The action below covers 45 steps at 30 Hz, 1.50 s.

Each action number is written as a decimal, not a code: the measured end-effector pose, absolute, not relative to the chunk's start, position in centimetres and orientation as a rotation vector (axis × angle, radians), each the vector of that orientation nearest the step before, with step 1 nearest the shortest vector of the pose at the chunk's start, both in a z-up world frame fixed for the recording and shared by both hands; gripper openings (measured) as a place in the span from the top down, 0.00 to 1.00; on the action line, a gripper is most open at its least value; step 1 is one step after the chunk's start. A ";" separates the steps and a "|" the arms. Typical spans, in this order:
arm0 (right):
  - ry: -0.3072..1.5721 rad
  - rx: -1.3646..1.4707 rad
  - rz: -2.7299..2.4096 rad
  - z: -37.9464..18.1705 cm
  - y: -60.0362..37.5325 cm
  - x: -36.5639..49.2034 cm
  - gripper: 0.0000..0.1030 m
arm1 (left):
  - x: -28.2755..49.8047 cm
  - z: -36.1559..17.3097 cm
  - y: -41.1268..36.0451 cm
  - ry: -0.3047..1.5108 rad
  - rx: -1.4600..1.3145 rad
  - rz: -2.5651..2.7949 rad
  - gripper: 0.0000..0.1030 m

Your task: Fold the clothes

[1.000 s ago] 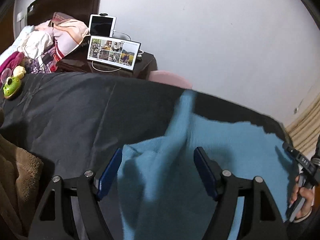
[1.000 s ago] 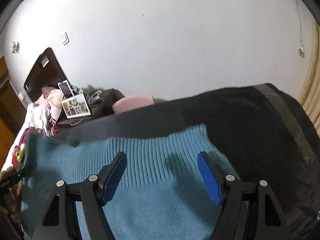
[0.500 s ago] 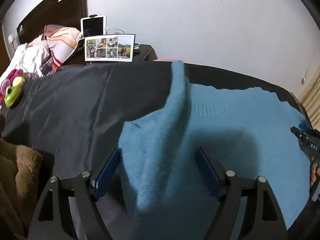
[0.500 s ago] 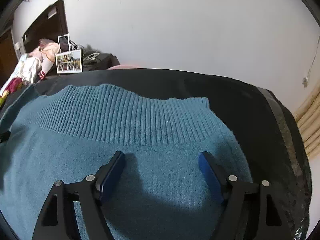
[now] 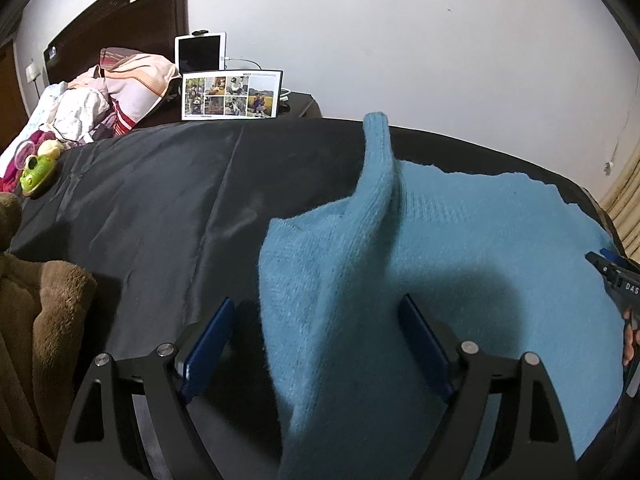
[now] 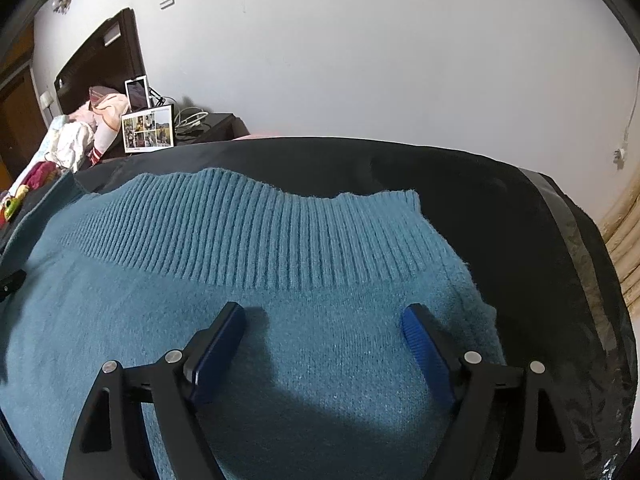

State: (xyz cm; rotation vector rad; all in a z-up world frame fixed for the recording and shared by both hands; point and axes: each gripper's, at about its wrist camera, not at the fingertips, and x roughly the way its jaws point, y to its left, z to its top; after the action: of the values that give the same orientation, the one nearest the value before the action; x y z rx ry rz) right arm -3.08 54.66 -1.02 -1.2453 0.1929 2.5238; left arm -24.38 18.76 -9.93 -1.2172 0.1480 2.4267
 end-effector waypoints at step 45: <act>0.103 -1.219 2.536 -0.3 47.5 -0.5 0.17 | -23.5 -9.5 24.6 0.293 -1.159 2.370 0.09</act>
State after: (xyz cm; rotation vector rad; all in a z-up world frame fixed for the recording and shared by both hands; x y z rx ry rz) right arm -0.47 47.52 -0.30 -1.2186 0.1028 2.5365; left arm -23.50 24.65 -9.50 -1.1592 0.2926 2.3703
